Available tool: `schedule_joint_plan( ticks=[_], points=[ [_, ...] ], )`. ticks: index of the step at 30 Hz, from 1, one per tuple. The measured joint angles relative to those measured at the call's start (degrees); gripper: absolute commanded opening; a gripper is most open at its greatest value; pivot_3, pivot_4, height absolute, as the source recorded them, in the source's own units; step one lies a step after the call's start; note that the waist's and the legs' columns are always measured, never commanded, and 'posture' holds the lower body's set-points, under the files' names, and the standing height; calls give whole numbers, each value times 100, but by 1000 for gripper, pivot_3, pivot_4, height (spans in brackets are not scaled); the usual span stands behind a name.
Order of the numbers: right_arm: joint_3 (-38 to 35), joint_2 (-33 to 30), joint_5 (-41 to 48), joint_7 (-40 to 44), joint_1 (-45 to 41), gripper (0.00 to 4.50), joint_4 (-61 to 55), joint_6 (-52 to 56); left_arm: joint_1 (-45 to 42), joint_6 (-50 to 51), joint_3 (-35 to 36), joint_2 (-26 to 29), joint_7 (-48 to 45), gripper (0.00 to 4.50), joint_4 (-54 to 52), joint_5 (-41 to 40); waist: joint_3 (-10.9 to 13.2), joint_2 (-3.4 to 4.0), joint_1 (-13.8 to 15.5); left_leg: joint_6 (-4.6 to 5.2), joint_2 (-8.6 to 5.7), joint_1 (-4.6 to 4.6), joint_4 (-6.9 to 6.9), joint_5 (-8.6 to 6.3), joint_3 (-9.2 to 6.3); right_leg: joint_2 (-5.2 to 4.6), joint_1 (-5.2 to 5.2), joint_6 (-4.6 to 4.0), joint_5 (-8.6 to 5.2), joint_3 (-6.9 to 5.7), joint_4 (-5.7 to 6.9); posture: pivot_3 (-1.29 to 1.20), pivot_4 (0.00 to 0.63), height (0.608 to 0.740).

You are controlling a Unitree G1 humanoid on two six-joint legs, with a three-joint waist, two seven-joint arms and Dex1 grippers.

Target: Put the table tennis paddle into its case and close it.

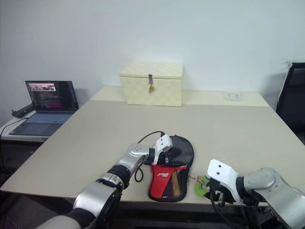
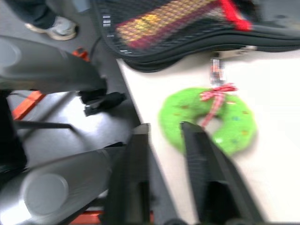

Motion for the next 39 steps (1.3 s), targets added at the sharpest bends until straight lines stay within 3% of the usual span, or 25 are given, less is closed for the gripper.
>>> schedule_joint_plan(
  ticks=[9, 19, 22, 25, 39],
  points=[
    [940, 963, -132, -820, -447, 1614, 780, -16, -2, -4, 4, 18, -16, 3429, 0, -1, 0, -2, -8, 0, 1, -1, 0, 0, 1, 1, -2, 0, 0, 2, 0, 0, 150, 740],
    [1429, 982, -335, -1025, -497, 1614, 1189, -300, 3, -18, 5, 43, -83, 3429, -3, -1, -1, -3, -18, 1, 2, 0, -1, -1, 3, 3, -3, 0, 0, 4, 0, 0, 150, 740],
    [1485, 889, -415, -1059, -425, 1074, 1132, -429, 11, -30, 5, 46, -89, 3429, -7, -1, -2, -4, -21, 1, 2, 0, -1, -1, 3, 4, -3, 0, 0, 4, 0, 0, 150, 740],
    [1510, 776, -533, -1118, -353, 114, 1097, -579, 23, -41, 4, 49, -91, 3429, -15, -1, -4, -7, -22, 1, 3, 0, -3, -1, 4, 4, -3, 0, 0, 4, -3, 0, 150, 740],
    [1487, 356, -475, -718, -86, 48, 795, -872, 26, -49, -2, 46, -82, 3429, -16, 5, -14, -22, -21, 4, 4, -2, -8, -3, 3, 4, -2, 0, 0, 3, -15, 0, 150, 740]
  ],
)
